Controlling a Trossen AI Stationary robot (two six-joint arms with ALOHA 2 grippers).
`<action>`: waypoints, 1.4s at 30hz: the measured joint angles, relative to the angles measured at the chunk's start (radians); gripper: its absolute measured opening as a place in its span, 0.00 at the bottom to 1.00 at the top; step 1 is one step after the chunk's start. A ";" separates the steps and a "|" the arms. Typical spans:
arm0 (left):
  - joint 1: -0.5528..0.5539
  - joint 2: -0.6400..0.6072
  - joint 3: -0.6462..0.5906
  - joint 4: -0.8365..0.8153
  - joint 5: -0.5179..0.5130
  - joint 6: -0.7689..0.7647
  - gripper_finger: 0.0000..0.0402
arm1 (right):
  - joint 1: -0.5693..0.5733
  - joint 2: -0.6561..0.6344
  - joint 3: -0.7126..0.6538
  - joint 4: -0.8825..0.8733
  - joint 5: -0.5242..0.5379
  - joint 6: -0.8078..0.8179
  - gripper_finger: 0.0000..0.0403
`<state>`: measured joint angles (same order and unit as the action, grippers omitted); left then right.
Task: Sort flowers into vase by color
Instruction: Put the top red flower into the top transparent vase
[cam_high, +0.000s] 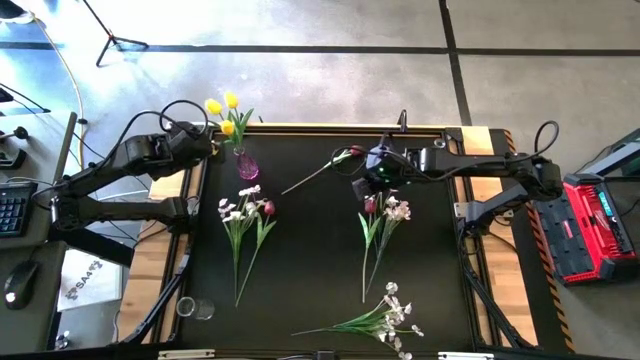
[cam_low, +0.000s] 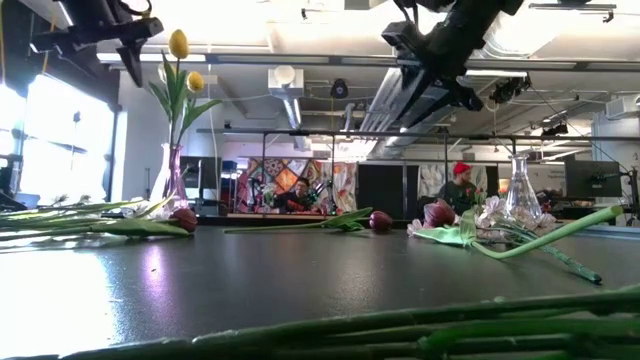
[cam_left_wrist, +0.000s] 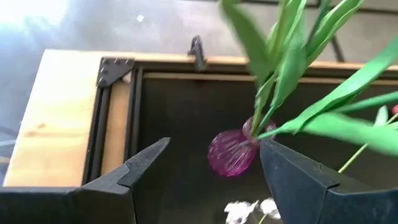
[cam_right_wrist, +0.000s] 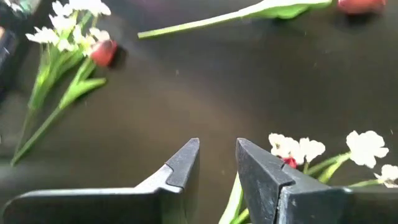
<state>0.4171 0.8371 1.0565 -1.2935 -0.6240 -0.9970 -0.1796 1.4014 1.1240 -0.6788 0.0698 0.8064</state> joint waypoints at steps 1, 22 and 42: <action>0.000 0.000 0.000 -0.016 0.019 -0.015 0.58 | -0.002 0.000 0.000 -0.013 -0.007 -0.005 0.23; -0.152 0.020 -0.049 0.166 0.374 -0.112 0.58 | 0.006 -0.010 -0.199 0.012 -0.019 -0.147 0.23; -0.388 0.646 -0.167 1.388 0.303 0.429 0.47 | -0.008 -0.232 -0.233 0.027 0.071 -0.165 0.23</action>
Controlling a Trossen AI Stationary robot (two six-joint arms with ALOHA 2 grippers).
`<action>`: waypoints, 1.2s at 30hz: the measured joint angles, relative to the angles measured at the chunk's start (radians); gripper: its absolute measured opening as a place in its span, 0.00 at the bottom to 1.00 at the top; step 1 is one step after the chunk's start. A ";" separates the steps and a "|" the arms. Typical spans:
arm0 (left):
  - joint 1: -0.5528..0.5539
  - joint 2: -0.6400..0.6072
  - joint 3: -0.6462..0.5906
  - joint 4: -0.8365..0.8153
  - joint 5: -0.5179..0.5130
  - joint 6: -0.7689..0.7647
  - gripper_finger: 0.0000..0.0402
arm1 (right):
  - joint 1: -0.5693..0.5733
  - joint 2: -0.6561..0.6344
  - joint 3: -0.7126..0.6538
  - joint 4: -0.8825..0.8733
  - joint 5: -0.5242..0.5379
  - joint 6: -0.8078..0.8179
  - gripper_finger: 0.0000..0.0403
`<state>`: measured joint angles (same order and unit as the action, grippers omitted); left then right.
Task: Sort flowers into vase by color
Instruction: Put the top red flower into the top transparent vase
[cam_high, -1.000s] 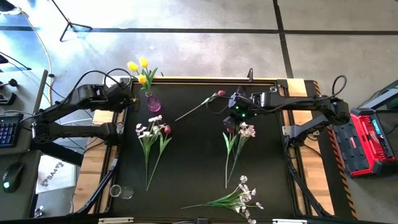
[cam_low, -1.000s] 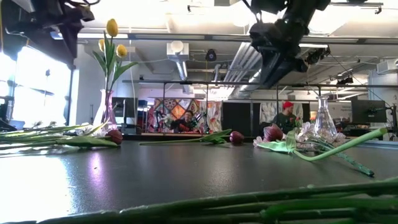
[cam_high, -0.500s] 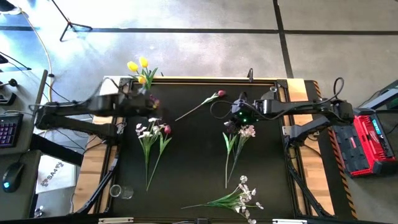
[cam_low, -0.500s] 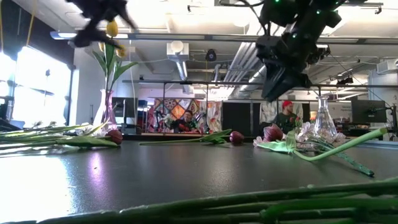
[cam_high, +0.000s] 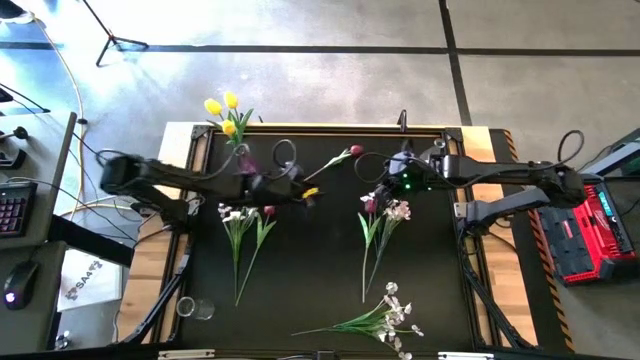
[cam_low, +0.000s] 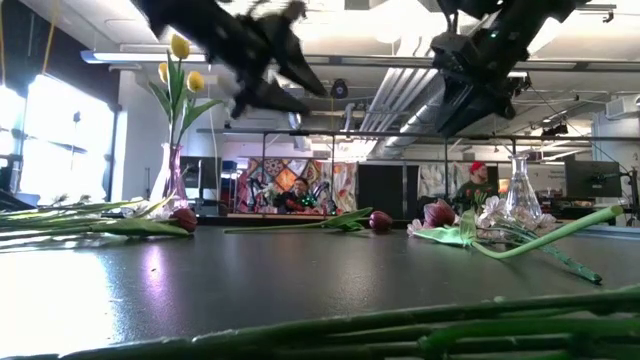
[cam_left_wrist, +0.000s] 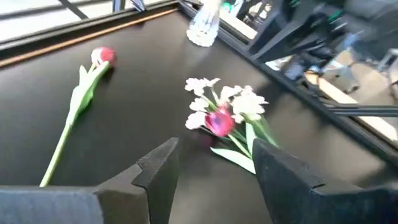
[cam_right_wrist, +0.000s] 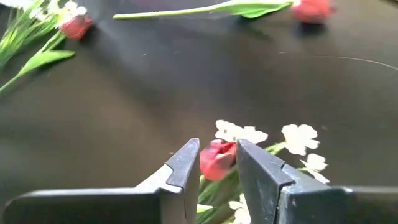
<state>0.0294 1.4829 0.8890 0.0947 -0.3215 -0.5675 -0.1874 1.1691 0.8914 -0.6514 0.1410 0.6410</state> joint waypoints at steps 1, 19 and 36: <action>0.019 0.029 0.000 0.028 0.006 0.014 0.46 | -0.005 -0.012 0.000 -0.015 0.006 0.016 0.23; 0.325 0.525 0.542 -0.428 0.210 0.302 0.54 | -0.077 -0.030 0.000 -0.063 -0.065 0.228 0.23; 0.433 0.671 0.709 -0.747 0.266 0.326 0.41 | -0.082 -0.030 0.001 -0.046 -0.056 0.286 0.23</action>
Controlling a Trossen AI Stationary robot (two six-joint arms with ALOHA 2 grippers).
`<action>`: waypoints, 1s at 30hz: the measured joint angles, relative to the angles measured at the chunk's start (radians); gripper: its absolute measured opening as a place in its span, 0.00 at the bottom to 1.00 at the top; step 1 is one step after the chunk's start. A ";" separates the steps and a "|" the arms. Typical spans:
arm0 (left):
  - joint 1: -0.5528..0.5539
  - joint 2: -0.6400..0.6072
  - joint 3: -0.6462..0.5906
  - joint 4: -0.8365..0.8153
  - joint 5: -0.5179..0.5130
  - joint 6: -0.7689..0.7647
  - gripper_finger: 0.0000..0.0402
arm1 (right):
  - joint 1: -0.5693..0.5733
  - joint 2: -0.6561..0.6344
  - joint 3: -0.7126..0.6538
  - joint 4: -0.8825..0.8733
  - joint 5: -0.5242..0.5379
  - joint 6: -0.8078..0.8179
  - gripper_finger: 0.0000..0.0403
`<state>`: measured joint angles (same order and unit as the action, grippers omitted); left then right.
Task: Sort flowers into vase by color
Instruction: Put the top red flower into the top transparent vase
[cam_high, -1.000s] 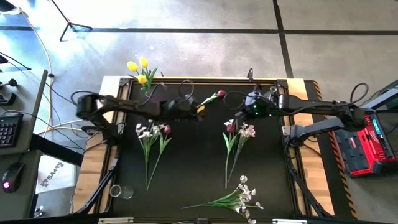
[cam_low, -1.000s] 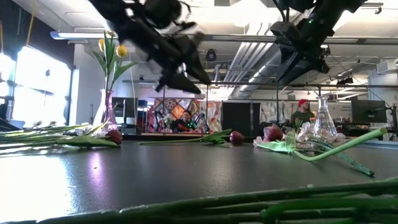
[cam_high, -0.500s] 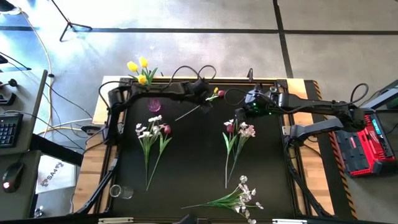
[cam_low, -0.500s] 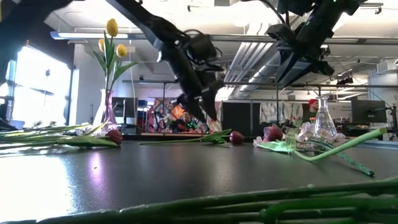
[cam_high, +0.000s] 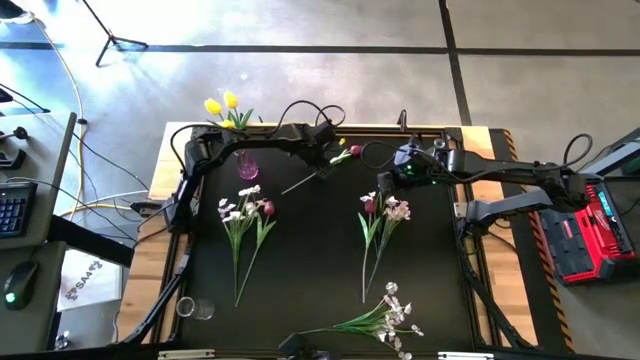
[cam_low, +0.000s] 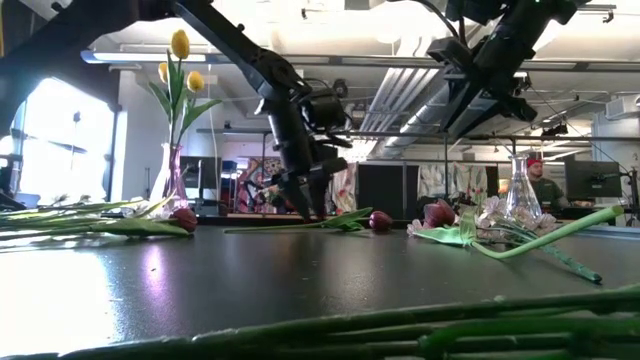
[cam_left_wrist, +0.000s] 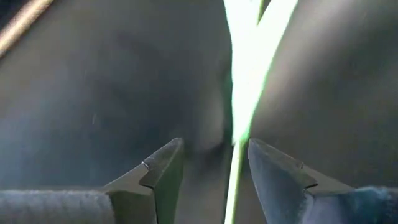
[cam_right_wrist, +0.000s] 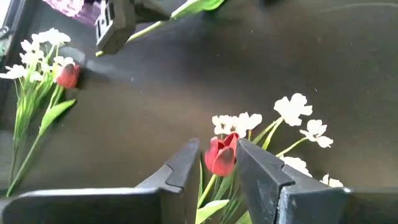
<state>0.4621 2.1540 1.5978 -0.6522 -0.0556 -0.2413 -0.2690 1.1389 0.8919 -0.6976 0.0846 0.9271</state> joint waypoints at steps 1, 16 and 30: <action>0.003 0.005 0.000 -0.004 0.002 0.000 0.40 | -0.003 0.000 0.000 0.004 0.001 0.000 0.23; -0.012 0.018 0.001 -0.016 0.054 0.053 0.28 | -0.022 0.000 0.001 0.026 0.002 -0.001 0.23; -0.013 0.026 0.001 -0.076 -0.002 0.092 0.03 | -0.022 0.000 0.001 0.026 0.002 0.000 0.23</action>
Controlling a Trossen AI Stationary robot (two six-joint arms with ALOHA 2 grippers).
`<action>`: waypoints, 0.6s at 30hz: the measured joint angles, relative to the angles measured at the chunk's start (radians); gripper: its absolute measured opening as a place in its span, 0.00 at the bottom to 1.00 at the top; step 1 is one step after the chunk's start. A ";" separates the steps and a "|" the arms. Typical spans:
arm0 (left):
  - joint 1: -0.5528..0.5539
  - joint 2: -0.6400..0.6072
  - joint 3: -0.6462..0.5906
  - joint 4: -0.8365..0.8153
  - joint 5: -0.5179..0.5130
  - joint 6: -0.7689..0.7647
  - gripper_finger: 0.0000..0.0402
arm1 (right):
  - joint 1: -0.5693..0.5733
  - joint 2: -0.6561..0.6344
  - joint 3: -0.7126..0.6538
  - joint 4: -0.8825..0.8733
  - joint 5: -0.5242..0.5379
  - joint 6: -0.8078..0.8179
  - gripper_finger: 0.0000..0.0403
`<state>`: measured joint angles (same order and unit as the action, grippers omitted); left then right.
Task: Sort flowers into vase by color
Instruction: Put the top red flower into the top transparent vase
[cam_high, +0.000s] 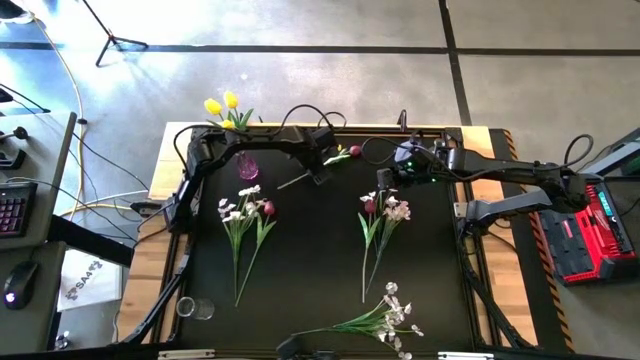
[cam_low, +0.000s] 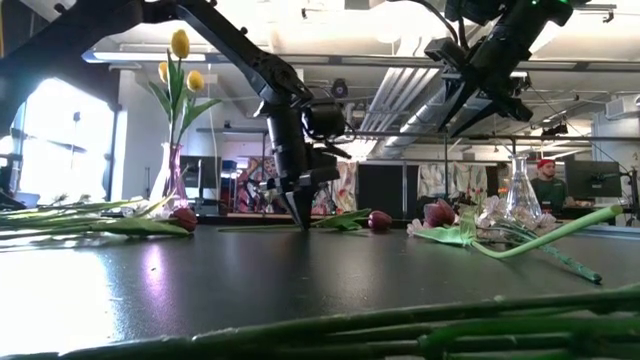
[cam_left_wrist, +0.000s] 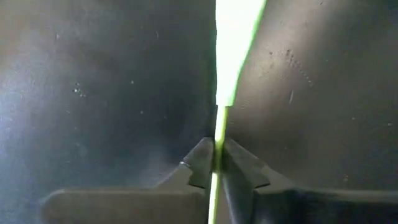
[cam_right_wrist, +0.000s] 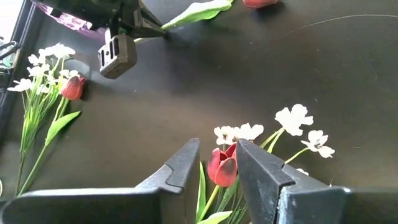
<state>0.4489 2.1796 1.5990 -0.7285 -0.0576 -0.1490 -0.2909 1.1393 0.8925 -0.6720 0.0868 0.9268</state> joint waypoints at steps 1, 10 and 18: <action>0.003 -0.001 0.000 -0.017 -0.001 0.004 0.02 | 0.000 0.000 0.000 0.000 0.000 0.000 0.23; -0.002 -0.053 -0.002 -0.045 0.097 -0.013 0.00 | 0.000 0.000 0.000 0.006 0.016 0.016 0.23; 0.005 -0.188 -0.001 0.088 0.210 -0.081 0.00 | 0.047 -0.014 0.000 0.148 -0.125 -0.015 0.23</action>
<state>0.4536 1.9912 1.5978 -0.6408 0.1525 -0.2301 -0.2436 1.1251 0.8925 -0.5241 -0.0381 0.9119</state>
